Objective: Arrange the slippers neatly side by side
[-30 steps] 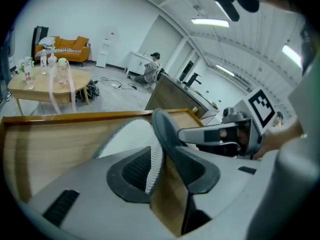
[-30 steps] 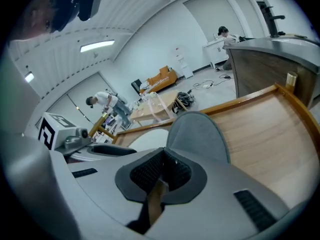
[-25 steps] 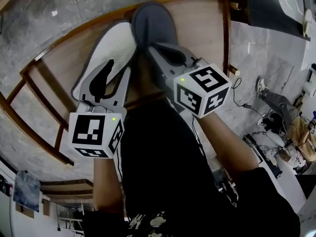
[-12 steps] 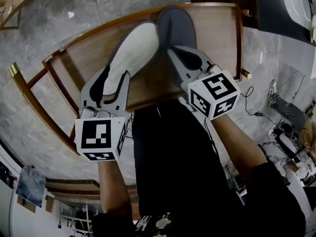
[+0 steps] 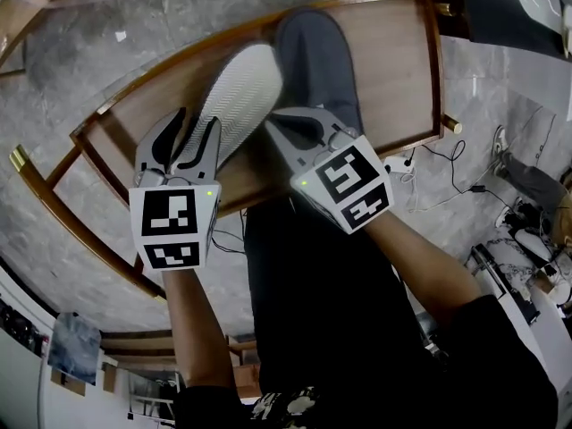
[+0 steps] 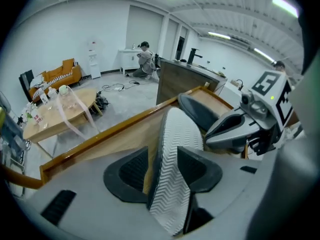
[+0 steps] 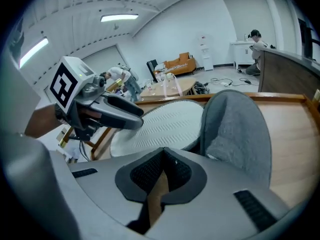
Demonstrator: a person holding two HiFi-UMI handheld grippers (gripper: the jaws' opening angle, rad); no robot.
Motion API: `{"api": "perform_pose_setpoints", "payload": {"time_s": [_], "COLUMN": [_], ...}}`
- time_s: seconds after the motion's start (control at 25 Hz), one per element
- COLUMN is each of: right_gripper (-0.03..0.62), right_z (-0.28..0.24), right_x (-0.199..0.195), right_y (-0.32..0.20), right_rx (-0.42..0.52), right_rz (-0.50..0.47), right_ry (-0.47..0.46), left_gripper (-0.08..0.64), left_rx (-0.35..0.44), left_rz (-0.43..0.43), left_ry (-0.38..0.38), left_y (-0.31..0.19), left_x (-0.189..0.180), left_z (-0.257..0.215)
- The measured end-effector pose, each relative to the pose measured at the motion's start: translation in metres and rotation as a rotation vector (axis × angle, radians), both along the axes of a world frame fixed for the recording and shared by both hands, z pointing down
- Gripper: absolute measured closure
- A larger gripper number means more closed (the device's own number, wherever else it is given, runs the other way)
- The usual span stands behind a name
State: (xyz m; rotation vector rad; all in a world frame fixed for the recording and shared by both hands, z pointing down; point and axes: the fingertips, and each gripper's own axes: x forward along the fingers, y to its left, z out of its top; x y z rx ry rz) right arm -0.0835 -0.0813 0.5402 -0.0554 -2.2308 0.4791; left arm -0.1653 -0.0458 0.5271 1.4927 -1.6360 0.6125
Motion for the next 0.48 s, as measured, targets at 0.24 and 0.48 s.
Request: {"api": "perform_pose_setpoints", "payload": {"time_s": [0.24, 0.48], "right_gripper": [0.592, 0.592], "right_z": [0.008, 0.007], "right_x": [-0.004, -0.006], "right_y": [0.003, 0.005], "right_rx": [-0.009, -0.025], "right_rz": [-0.003, -0.002], "right_ry": [0.022, 0.021], "left_gripper": [0.414, 0.489], "left_rx": [-0.01, 0.045], "left_rz": [0.007, 0.009], "left_ry": [0.016, 0.004], "left_y": [-0.001, 0.005], "left_x": [0.009, 0.015], "left_z": [0.006, -0.018]}}
